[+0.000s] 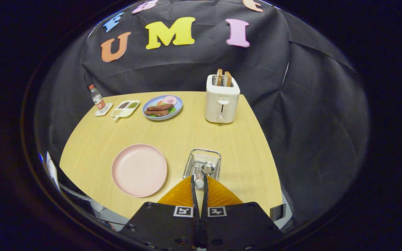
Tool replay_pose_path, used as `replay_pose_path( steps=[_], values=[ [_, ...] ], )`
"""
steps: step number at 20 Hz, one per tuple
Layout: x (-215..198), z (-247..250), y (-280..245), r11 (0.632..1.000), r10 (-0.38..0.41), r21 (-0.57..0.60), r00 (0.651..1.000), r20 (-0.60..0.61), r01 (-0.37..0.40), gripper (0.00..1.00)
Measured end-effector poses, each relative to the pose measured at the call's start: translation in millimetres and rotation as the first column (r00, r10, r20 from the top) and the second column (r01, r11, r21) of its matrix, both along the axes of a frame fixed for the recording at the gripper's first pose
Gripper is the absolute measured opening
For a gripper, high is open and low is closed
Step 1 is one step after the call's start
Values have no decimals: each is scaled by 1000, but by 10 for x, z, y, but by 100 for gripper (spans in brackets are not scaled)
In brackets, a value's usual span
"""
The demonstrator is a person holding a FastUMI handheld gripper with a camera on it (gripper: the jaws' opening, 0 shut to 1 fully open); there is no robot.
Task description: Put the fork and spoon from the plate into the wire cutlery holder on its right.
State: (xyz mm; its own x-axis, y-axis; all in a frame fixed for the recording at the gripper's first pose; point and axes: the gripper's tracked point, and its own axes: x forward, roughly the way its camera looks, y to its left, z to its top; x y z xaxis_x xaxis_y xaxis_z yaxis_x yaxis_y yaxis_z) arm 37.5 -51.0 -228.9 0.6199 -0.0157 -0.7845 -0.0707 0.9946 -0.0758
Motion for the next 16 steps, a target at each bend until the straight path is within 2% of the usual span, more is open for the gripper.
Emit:
replay_pose_path(
  steps=[4,6,8,9,14,15,16],
  values=[
    [-21,-88,69,999,-15,32,1000,6,14,2],
    [-38,-128,96,998,-24,59,1000,-3,24,13],
    [-43,-125,86,998,-28,59,1000,0,28,18],
    [-33,-96,73,998,-29,55,1000,9,28,26],
    [42,318,144,1000,0,30,992,130,-4,83],
    [80,509,204,999,13,27,984,179,-18,92],
    [114,658,279,999,22,32,975,221,-30,96]
  ],
)
